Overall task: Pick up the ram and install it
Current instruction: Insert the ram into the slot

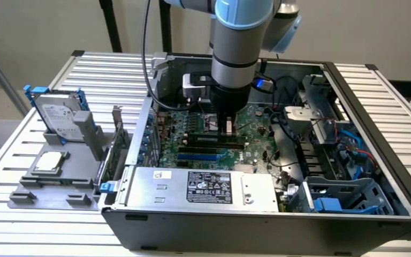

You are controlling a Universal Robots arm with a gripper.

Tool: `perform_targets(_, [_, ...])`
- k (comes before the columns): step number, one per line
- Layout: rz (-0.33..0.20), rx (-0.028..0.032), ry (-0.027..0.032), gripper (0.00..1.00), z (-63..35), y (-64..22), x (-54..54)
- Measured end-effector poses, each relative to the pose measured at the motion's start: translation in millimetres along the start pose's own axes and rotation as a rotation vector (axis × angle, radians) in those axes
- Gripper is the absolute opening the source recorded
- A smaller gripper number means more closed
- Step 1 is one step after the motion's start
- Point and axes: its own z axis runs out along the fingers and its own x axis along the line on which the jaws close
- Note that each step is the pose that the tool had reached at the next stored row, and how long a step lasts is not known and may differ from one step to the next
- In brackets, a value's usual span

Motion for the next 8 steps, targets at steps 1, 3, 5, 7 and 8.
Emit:
perform_targets(1, [0.0,0.0001,-0.0001,0.14,0.2,0.0,0.0])
perform_targets(3, [0.0,0.0001,0.0001,0.14,0.4,0.2,0.0])
perform_targets(5, [0.0,0.0002,-0.0001,0.14,0.8,0.5,-0.4])
perform_targets(7, [0.0,0.0003,-0.0002,0.14,1.1,0.7,-0.8])
perform_targets(8, [0.0,0.0003,-0.0002,0.14,1.3,0.8,-1.1])
